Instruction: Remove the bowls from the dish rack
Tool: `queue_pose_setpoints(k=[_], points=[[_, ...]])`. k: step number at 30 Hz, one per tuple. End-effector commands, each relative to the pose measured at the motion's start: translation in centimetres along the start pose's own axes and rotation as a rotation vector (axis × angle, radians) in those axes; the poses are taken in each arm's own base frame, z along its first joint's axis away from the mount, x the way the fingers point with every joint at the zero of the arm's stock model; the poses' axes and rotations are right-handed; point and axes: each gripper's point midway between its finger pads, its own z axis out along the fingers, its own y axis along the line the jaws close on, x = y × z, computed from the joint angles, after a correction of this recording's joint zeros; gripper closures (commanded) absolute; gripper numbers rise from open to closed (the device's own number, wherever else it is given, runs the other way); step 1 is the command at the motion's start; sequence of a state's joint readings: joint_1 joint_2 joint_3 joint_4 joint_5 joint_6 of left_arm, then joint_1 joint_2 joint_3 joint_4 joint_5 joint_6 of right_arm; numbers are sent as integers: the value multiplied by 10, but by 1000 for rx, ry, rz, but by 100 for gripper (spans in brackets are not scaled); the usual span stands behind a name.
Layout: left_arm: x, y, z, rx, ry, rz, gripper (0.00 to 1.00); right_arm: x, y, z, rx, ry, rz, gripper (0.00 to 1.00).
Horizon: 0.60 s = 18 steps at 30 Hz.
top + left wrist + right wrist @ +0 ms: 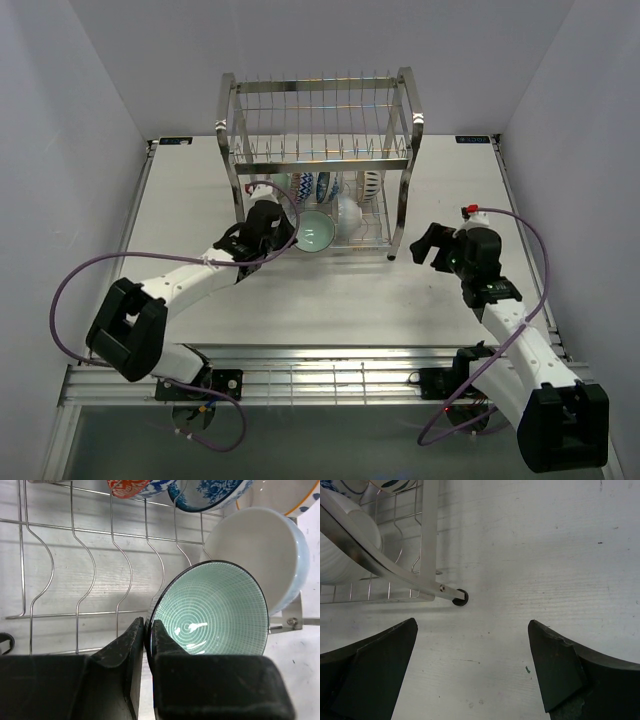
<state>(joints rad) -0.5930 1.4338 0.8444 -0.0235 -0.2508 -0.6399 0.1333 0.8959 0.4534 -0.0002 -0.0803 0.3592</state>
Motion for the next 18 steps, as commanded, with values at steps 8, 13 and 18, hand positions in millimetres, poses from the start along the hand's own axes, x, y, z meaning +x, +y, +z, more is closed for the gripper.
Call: queue_pose_setpoints(k=[8, 13, 18], points=[[-3, -22, -51, 182, 22, -16, 100, -15, 11, -28, -6, -23, 14, 16], [0, -17, -70, 200, 14, 14, 100, -13, 44, -46, -172, -7, 43, 30], [16, -37, -86, 268, 27, 117, 100, -11, 77, -66, -324, 0, 87, 32]])
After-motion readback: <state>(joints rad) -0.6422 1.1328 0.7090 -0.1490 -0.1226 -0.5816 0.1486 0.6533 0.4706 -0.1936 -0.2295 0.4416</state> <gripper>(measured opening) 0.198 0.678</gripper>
